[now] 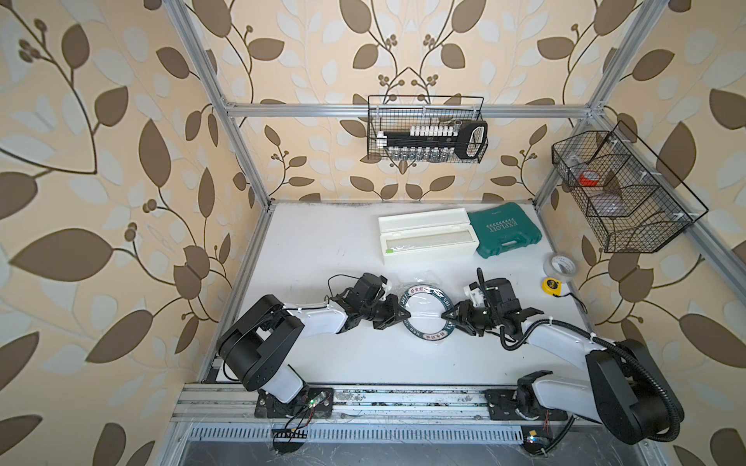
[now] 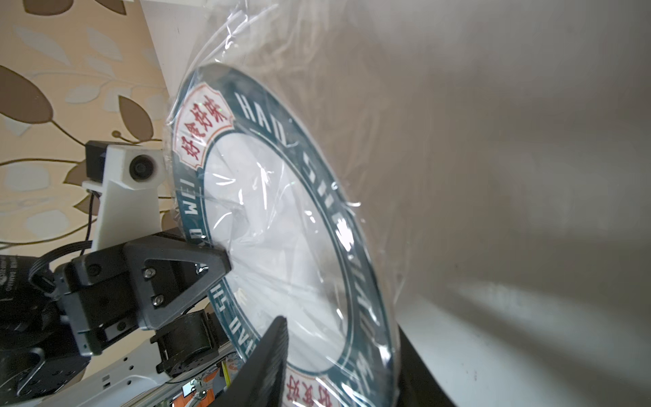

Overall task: Wrap the plate with plastic wrap
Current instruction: Pick up the plate at the center of the board.

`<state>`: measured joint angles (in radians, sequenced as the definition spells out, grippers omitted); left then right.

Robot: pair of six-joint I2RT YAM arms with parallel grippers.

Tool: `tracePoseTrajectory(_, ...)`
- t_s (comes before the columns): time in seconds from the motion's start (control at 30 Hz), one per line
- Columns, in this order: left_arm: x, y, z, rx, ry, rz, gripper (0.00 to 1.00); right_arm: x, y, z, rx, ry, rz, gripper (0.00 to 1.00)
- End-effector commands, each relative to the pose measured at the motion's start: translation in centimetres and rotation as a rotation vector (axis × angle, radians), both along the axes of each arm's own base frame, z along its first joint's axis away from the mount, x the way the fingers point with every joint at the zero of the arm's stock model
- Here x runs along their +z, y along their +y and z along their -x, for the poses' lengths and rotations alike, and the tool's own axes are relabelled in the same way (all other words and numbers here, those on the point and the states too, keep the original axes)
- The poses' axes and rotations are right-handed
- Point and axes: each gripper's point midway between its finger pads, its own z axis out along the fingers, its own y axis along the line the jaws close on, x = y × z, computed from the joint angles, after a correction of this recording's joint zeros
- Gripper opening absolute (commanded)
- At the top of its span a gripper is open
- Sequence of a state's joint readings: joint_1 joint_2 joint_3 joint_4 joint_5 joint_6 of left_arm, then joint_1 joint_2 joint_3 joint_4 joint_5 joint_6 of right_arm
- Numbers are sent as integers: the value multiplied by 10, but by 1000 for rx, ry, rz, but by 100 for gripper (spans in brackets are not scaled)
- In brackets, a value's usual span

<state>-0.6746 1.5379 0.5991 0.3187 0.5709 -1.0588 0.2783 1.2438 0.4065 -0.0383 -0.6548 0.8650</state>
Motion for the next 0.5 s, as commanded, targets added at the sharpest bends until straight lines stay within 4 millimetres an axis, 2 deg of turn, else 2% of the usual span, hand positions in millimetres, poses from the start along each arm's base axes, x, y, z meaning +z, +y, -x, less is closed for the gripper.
tracePoseTrajectory(0.0,28,-7,-6,6,-65,73,0,30,12,-6,42,-46,-76,49)
tracePoseTrajectory(0.1,37,-2,-10,21,-82,80,0,22,-2,-1,28,-15,-9,55)
tracePoseTrajectory(0.2,39,-1,-12,27,-90,72,0,23,-11,-1,8,-11,-7,56)
tracePoseTrajectory(0.47,65,-13,-21,33,-118,167,0,67,12,-15,30,-93,-192,52)
